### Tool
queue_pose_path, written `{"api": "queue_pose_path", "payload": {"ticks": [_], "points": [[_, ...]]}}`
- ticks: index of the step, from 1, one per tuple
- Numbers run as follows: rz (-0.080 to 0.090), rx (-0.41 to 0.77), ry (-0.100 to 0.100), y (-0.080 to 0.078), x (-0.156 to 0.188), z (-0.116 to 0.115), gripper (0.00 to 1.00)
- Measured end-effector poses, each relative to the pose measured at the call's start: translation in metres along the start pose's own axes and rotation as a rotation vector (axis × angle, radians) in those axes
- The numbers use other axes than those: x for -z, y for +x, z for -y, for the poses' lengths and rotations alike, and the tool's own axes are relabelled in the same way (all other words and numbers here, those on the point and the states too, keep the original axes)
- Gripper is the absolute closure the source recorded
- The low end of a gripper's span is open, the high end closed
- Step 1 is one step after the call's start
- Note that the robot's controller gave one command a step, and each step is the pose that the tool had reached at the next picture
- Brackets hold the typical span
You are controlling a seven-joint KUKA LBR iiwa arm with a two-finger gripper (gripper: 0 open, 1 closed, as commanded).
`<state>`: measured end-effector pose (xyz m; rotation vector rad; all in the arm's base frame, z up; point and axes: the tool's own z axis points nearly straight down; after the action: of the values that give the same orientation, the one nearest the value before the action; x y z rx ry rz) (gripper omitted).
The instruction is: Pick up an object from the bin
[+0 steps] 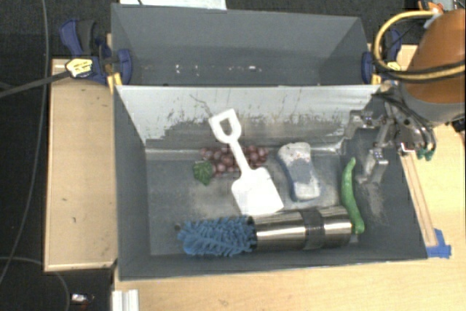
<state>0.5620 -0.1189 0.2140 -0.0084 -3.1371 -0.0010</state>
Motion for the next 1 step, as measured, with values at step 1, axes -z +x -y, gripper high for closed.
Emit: {"api": "queue_pose_path", "payload": {"ticks": [1], "points": [[0.008, 0.005, 0.002, -0.0015, 0.0049, -0.0007, 0.0]]}}
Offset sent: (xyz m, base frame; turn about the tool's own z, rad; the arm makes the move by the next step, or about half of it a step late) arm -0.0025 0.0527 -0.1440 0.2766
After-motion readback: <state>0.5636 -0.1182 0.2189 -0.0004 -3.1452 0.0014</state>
